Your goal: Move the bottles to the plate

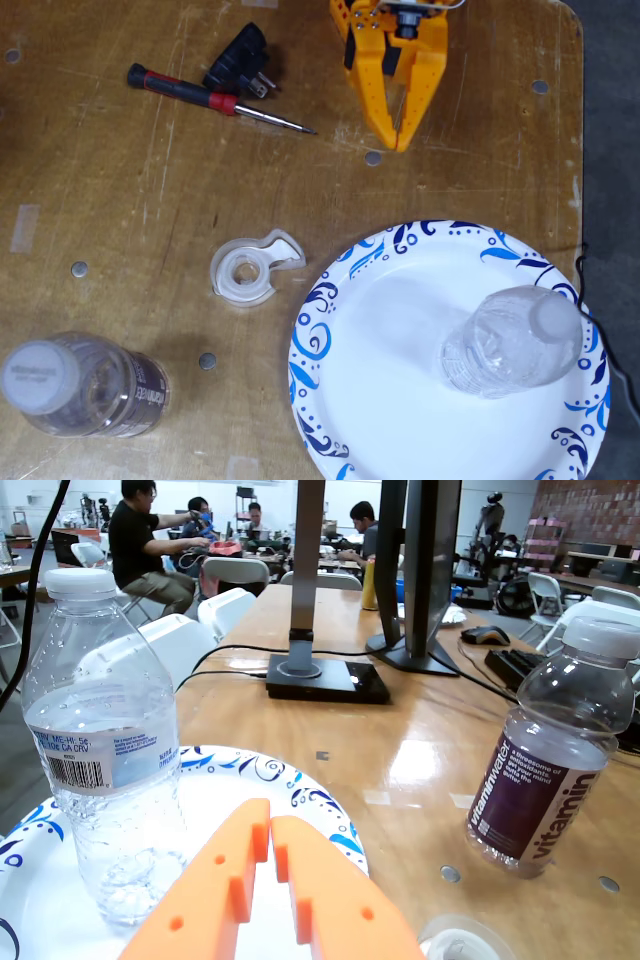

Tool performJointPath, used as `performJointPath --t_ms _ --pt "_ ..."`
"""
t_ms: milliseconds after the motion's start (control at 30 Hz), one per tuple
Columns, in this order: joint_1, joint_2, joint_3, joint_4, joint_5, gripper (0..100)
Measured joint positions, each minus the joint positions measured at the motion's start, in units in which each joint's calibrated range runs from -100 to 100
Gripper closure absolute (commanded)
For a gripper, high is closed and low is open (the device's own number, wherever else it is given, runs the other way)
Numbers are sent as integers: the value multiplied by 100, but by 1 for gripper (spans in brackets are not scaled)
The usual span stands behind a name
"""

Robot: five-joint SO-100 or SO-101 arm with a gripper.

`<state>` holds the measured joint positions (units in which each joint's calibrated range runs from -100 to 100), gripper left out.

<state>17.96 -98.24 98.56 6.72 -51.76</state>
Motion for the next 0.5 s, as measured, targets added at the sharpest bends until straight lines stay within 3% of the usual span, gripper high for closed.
performJointPath --t_ms 200,500 --pt "374 0 0 -638 0 99" --pt "1449 0 0 -723 0 99"
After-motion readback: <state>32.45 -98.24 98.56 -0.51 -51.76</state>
